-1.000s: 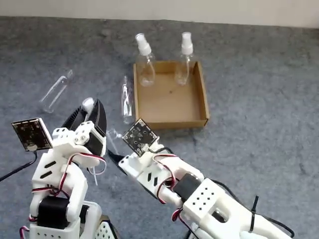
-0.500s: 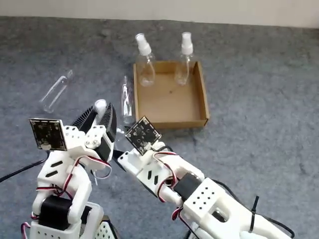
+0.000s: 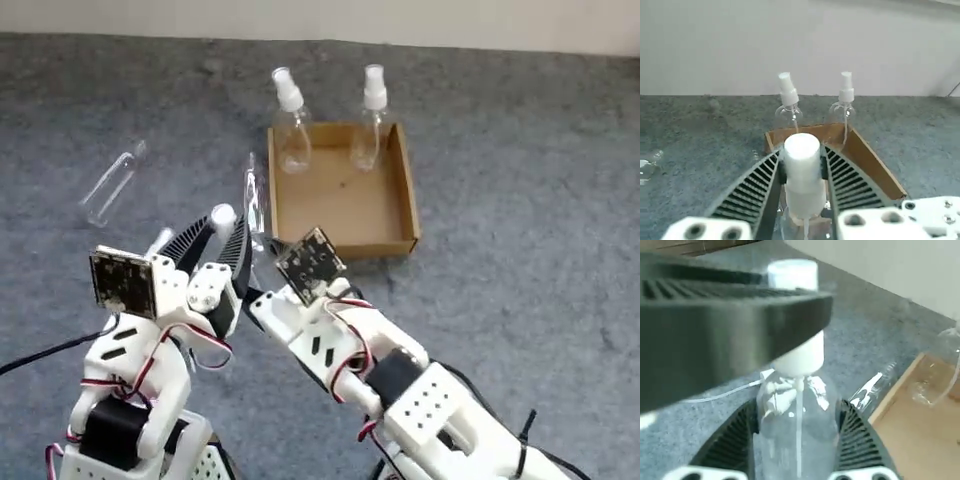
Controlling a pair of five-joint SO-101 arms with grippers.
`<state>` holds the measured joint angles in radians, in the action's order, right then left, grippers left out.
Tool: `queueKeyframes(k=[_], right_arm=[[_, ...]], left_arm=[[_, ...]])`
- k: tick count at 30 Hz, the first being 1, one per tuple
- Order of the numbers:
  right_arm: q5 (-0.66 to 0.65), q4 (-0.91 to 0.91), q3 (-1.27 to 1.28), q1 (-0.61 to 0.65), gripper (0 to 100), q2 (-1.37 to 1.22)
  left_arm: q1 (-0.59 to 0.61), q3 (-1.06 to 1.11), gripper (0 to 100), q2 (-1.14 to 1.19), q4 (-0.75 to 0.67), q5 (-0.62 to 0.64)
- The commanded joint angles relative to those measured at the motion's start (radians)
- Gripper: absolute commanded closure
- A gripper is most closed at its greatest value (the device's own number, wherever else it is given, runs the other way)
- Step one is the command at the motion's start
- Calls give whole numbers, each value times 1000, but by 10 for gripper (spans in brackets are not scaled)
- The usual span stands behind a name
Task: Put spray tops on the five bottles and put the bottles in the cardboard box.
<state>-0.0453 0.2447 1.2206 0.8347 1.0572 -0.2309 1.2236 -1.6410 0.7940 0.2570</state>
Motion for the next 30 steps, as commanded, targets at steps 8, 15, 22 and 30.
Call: queueKeyframes(k=[8,15,22,30], right_arm=[[11,90,-67,-16,995,168],[12,88,-68,-107,995,65],[12,87,-104,-125,995,33],[5,93,-165,-168,995,31]], left_arm=[[-28,10,986,13,11,-12],[-24,4,985,2,12,-28],[-27,4,889,2,12,-110],[-19,-54,807,1,114,-109]])
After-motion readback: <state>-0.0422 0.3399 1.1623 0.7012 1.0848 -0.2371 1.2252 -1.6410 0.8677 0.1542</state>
